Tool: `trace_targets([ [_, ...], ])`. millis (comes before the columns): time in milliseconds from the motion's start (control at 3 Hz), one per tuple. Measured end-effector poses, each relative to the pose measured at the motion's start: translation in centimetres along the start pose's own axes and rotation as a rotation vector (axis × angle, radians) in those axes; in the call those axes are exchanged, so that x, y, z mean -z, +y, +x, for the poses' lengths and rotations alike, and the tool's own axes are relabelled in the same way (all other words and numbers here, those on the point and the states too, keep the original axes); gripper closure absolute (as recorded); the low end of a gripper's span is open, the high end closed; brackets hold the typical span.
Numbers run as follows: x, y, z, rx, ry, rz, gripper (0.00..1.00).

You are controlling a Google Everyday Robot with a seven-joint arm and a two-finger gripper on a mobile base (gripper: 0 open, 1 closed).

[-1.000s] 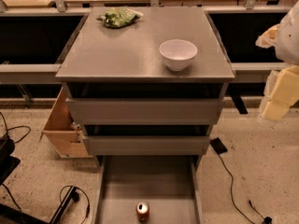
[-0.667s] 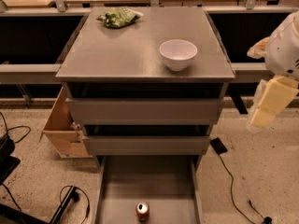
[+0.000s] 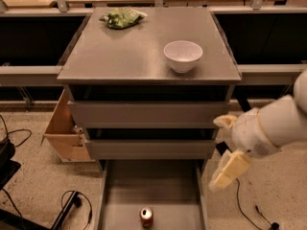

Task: Pick coke can from bottom drawer and place on counter

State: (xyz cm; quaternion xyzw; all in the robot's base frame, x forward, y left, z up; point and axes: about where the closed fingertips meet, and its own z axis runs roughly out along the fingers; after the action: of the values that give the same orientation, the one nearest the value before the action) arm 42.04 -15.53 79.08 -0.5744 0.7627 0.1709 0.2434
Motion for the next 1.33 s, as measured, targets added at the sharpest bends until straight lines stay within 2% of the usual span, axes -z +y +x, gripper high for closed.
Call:
trace_targets([
  [333, -6.0, 1.4, 1.7, -0.041, -0.141, -0.012, 0.00],
  [667, -9.2, 2.2, 1.9, -0.071, -0.266, -0.001, 0.00],
  [1000, -9.2, 2.2, 1.9, -0.071, -0.266, -0.001, 0.00],
  [1333, -14.5, 2.0, 3.2, -0.078, -0.293, -0.044, 0.00],
])
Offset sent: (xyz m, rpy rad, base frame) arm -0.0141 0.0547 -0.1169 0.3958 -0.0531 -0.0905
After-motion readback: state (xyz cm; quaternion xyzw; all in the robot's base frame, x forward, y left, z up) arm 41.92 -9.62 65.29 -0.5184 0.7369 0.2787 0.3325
